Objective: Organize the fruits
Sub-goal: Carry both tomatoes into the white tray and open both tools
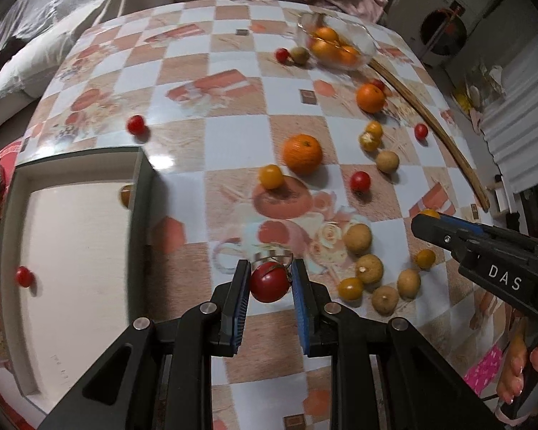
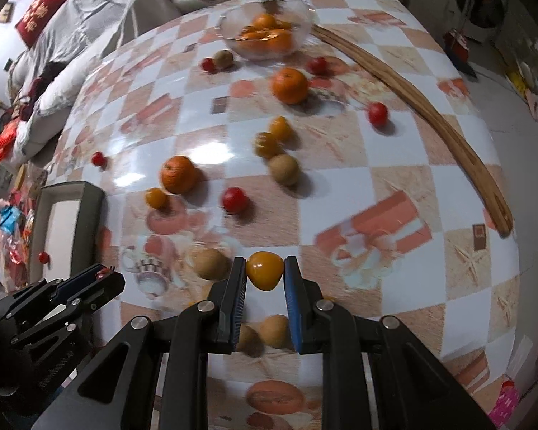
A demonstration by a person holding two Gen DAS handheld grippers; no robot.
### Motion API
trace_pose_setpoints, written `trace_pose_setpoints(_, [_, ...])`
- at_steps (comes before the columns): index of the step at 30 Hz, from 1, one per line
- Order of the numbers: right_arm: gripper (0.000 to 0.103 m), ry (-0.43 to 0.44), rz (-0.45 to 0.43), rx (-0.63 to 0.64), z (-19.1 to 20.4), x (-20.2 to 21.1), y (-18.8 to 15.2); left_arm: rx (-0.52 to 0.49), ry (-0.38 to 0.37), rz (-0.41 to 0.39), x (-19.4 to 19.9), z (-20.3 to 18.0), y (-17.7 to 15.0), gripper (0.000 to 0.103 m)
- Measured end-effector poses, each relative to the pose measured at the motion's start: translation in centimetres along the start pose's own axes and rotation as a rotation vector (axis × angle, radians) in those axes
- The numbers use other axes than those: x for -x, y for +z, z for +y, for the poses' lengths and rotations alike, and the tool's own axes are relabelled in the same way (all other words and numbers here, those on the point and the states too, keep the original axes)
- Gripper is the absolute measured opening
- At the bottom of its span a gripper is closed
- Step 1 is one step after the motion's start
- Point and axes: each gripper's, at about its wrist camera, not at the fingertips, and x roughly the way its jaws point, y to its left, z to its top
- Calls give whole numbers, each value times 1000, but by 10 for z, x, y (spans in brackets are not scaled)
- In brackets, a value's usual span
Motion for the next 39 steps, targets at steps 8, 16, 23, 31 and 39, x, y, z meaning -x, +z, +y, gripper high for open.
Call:
trace_pose_setpoints(8, [23,28,3,92,51,-3,5,70,24,-34,18,42,-5,24])
trace_pose_setpoints(16, [23,64,12,195,116,-11,8,162,64,-57,32,96,-17,24])
trace_pose_setpoints(23, [23,97,31,281,170,-23,9,251,101,-66,38,145,-32,24])
trace_pose_setpoints(31, [23,138,64,371,231,-41,7,343,145,-58,38,195,-53,24])
trace_pose_setpoints(39, [23,153,96,433,275,-69,7,402,200,-32,27,232,-71,24])
